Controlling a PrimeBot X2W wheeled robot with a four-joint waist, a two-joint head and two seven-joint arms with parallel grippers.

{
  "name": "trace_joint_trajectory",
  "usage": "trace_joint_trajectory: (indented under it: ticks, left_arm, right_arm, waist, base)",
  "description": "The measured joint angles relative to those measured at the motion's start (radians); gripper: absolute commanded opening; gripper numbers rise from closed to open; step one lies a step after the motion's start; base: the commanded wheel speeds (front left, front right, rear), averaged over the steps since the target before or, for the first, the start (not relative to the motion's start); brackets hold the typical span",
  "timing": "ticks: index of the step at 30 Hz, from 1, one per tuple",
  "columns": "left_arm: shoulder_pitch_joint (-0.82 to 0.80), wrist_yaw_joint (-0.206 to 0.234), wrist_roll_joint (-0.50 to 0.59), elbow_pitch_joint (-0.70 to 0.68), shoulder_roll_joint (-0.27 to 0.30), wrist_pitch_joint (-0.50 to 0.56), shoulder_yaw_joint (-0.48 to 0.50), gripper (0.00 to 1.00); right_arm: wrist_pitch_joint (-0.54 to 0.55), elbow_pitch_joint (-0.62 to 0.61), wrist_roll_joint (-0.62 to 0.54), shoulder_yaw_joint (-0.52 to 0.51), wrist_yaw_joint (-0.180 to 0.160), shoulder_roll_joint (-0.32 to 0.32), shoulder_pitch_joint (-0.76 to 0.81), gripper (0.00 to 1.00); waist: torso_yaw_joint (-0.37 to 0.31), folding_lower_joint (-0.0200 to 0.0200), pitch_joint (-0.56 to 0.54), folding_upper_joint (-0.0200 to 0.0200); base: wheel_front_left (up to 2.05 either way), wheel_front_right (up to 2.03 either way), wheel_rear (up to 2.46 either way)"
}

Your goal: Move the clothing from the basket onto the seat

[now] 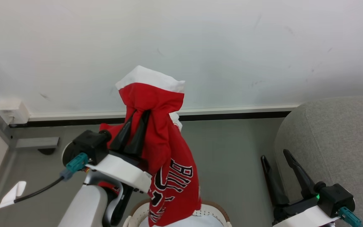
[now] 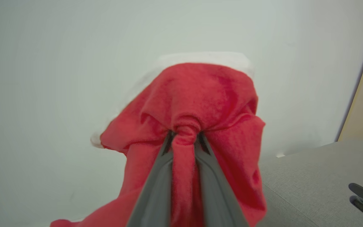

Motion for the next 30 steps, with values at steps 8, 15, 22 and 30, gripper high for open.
trace_joint_trajectory:
  ticks: [8, 15, 22, 30]
  left_arm:
    - [-0.003, 0.007, -0.012, -0.004, 0.001, 0.001, -0.006, 0.0]
    - [-0.043, -0.002, -0.01, 0.007, 0.002, 0.013, -0.039, 0.0]
    - [-0.058, -0.011, -0.021, 0.028, -0.026, 0.012, -0.085, 0.0]
    - [-0.05, -0.029, -0.149, 0.022, -0.066, 0.028, -0.176, 0.0]
  right_arm:
    - [0.0, -0.012, 0.023, 0.068, 0.0, 0.003, -0.004, 1.0]
    - [0.0, 0.007, 0.076, 0.263, 0.0, 0.0, -0.059, 1.0]
    - [0.0, 0.07, 0.122, 0.412, 0.0, 0.023, -0.112, 1.0]
    - [0.0, 0.202, 0.186, 0.454, 0.0, 0.04, -0.178, 1.0]
  waist:
    - [0.002, 0.0, -0.003, 0.0]
    - [0.027, 0.0001, -0.007, 0.0]
    - [0.066, 0.0001, -0.015, 0.0]
    - [0.136, 0.0001, -0.021, 0.0]
  base:
    - [0.0, 0.0, 0.0]
    - [0.0, 0.0, 0.0]
    - [0.0, 0.0, 0.0]
    - [0.0, 0.0, 0.0]
